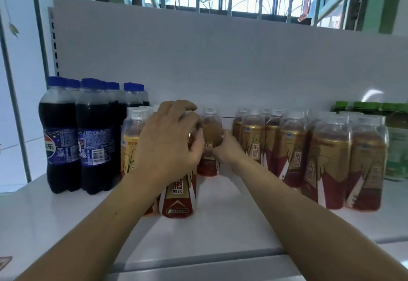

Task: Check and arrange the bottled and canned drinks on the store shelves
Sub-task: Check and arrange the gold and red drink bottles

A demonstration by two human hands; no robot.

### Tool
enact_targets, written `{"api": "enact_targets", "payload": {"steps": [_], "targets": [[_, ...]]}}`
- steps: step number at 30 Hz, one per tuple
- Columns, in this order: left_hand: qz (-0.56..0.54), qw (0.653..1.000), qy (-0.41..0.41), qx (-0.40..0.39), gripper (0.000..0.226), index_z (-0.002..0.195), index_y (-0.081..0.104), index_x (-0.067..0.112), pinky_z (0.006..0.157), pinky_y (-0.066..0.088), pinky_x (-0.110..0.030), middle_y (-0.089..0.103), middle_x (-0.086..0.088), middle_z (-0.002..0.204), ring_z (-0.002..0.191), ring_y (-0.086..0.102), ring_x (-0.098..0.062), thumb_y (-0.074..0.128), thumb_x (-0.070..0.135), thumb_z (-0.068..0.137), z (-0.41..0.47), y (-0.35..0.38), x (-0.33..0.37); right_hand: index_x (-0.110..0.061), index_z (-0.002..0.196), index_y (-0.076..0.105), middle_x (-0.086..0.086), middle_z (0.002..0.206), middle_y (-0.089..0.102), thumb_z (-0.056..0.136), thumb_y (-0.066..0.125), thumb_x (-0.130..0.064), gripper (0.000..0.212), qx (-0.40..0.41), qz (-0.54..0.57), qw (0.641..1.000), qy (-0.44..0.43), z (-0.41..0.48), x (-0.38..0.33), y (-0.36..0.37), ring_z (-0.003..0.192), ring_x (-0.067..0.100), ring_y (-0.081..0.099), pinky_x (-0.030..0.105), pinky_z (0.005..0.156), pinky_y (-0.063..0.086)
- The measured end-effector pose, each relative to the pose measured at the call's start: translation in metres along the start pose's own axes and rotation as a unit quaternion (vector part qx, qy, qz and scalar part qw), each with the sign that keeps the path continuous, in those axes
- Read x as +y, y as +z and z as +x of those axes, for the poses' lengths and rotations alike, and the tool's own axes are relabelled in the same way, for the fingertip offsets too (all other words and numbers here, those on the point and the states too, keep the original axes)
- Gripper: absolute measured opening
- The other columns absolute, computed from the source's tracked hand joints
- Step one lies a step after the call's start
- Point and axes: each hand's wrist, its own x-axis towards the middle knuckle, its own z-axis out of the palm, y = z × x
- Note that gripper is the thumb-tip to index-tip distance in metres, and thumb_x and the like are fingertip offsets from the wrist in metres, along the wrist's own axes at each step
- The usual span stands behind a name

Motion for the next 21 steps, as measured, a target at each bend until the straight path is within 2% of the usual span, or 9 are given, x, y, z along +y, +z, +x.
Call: {"api": "enact_targets", "payload": {"steps": [4,6,8,11,13,15,17,19,21], "targets": [[0.002,1.000,-0.002,-0.018,0.032,0.097,0.069,0.015,0.080,0.044,-0.033,0.061,-0.004,0.115,0.110,0.052,-0.022,0.046,0.035,0.088,0.002,-0.002,-0.001,-0.017,0.120,0.052,-0.001,0.112,0.062,0.089,0.076,-0.024,0.040,0.009,-0.074,0.995,-0.060,-0.011,-0.014,-0.023,0.100,0.014,0.062,0.033,0.092,0.050],[0.006,0.999,-0.012,-0.038,0.027,0.099,0.069,0.016,0.083,0.040,-0.031,0.060,-0.003,0.117,0.112,0.051,-0.020,0.051,0.033,0.090,0.004,-0.004,-0.001,-0.016,0.138,0.050,0.005,0.137,0.055,0.098,0.063,-0.035,0.047,0.091,-0.160,0.975,-0.120,-0.014,-0.027,-0.046,0.117,0.021,0.058,0.037,0.098,0.047],[0.016,0.998,-0.021,-0.062,0.023,0.102,0.069,0.017,0.087,0.040,-0.033,0.059,-0.002,0.120,0.115,0.051,-0.020,0.057,0.032,0.091,0.007,-0.006,0.000,-0.016,0.146,0.044,0.009,0.149,0.044,0.099,0.056,-0.038,0.053,0.147,-0.233,0.951,-0.139,-0.013,-0.039,-0.067,0.128,0.030,0.053,0.039,0.099,0.044],[0.037,0.996,-0.022,-0.078,0.025,0.108,0.069,0.019,0.097,0.042,-0.041,0.061,-0.001,0.121,0.115,0.053,-0.022,0.059,0.036,0.092,0.012,-0.010,0.005,-0.012,0.151,0.033,0.016,0.149,0.040,0.100,0.052,-0.033,0.059,0.112,-0.336,0.931,-0.081,-0.003,-0.039,-0.086,0.129,0.039,0.049,0.038,0.089,0.041],[0.049,0.996,-0.018,-0.071,0.030,0.113,0.067,0.020,0.102,0.040,-0.043,0.063,-0.002,0.120,0.116,0.055,-0.022,0.055,0.038,0.092,0.015,-0.013,0.009,-0.011,0.149,0.034,0.018,0.146,0.043,0.100,0.051,-0.036,0.058,0.097,-0.364,0.925,-0.043,0.001,-0.035,-0.093,0.129,0.039,0.049,0.040,0.092,0.043],[0.046,0.997,0.002,-0.069,0.036,0.117,0.065,0.020,0.106,0.036,-0.041,0.064,-0.001,0.120,0.117,0.054,-0.021,0.051,0.040,0.089,0.018,-0.018,0.019,-0.011,0.146,0.040,0.018,0.143,0.047,0.101,0.049,-0.042,0.056,0.106,-0.372,0.921,-0.038,0.005,-0.030,-0.098,0.128,0.038,0.050,0.042,0.096,0.045],[0.013,0.996,0.024,-0.083,0.038,0.121,0.063,0.022,0.108,0.031,-0.036,0.061,0.001,0.125,0.122,0.051,-0.018,0.051,0.041,0.091,0.020,-0.021,0.033,-0.014,0.144,0.044,0.016,0.141,0.048,0.100,0.050,-0.045,0.054,0.123,-0.353,0.927,-0.045,0.006,-0.028,-0.100,0.125,0.037,0.052,0.040,0.089,0.044],[-0.077,0.993,0.027,-0.090,0.036,0.123,0.061,0.025,0.103,0.029,-0.027,0.058,0.006,0.125,0.121,0.047,-0.011,0.054,0.040,0.092,0.019,-0.018,0.052,-0.017,0.141,0.048,0.013,0.140,0.051,0.098,0.054,-0.044,0.050,0.146,-0.298,0.941,-0.065,0.004,-0.028,-0.104,0.123,0.035,0.054,0.037,0.085,0.041],[-0.231,0.967,-0.037,-0.106,0.034,0.128,0.055,0.031,0.096,0.031,-0.016,0.051,0.016,0.123,0.116,0.044,0.000,0.055,0.037,0.094,0.018,-0.009,0.070,-0.018,0.139,0.053,0.009,0.140,0.055,0.095,0.062,-0.038,0.049,0.146,-0.202,0.965,-0.081,0.001,-0.028,-0.106,0.125,0.030,0.055,0.038,0.094,0.047]]}}
